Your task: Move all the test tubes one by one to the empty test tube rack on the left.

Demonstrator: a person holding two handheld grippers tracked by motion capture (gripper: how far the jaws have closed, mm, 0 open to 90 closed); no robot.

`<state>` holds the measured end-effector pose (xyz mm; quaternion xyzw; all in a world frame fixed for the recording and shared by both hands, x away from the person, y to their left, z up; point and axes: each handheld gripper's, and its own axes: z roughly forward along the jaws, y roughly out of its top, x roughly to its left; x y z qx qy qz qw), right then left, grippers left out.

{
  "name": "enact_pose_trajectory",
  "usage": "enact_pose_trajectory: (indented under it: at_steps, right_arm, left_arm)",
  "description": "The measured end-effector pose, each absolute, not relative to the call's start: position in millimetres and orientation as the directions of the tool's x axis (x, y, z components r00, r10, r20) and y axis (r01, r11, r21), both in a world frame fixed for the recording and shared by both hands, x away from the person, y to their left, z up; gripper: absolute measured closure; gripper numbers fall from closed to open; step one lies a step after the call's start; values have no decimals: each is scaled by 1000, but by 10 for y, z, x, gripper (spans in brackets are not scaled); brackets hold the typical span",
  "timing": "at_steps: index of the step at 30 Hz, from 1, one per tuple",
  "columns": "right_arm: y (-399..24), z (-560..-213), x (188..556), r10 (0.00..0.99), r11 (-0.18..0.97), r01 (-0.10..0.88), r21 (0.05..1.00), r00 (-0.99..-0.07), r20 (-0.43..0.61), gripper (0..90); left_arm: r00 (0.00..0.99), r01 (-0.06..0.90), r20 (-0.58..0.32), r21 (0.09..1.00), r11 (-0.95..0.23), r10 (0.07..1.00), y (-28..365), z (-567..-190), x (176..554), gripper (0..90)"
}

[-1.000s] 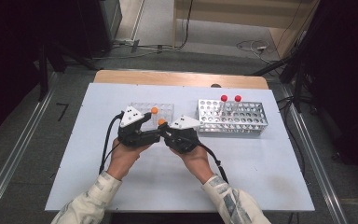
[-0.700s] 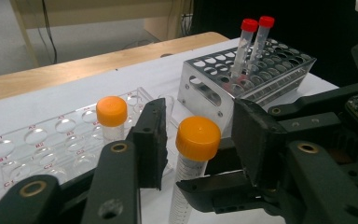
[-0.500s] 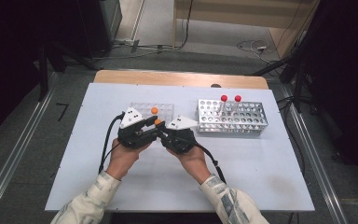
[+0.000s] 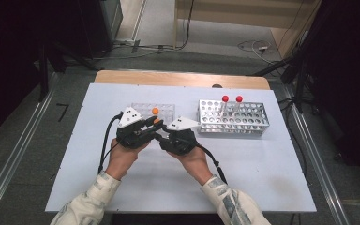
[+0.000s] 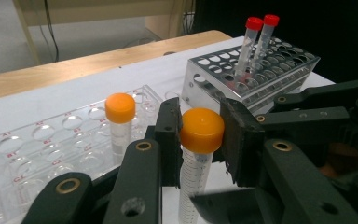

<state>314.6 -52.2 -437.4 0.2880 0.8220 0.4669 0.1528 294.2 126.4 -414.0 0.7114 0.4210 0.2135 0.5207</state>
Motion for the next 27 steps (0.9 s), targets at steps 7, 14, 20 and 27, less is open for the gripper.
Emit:
enact_pose_trajectory:
  at_steps: [7, 14, 20, 27]
  right_arm:
    - [-577, -4388, 3187, 630, 410, 372, 833, -776, 36, 249]
    - [-678, -4371, 3218, 643, 405, 383, 830, -765, 39, 219]
    - [-761, -4365, 3235, 654, 403, 391, 828, -756, 39, 218]
    - [-834, -4356, 3252, 663, 404, 399, 823, -748, 37, 219]
  left_arm:
    - [528, 382, -142, 920, -86, 837, 1332, -4098, 2958, 699]
    - [506, 378, -141, 923, -73, 851, 1386, -4016, 2975, 699]
    - [478, 368, -137, 928, -57, 867, 1470, -3919, 3028, 699]
    - [447, 363, -133, 931, -44, 885, 1539, -3852, 3138, 698]
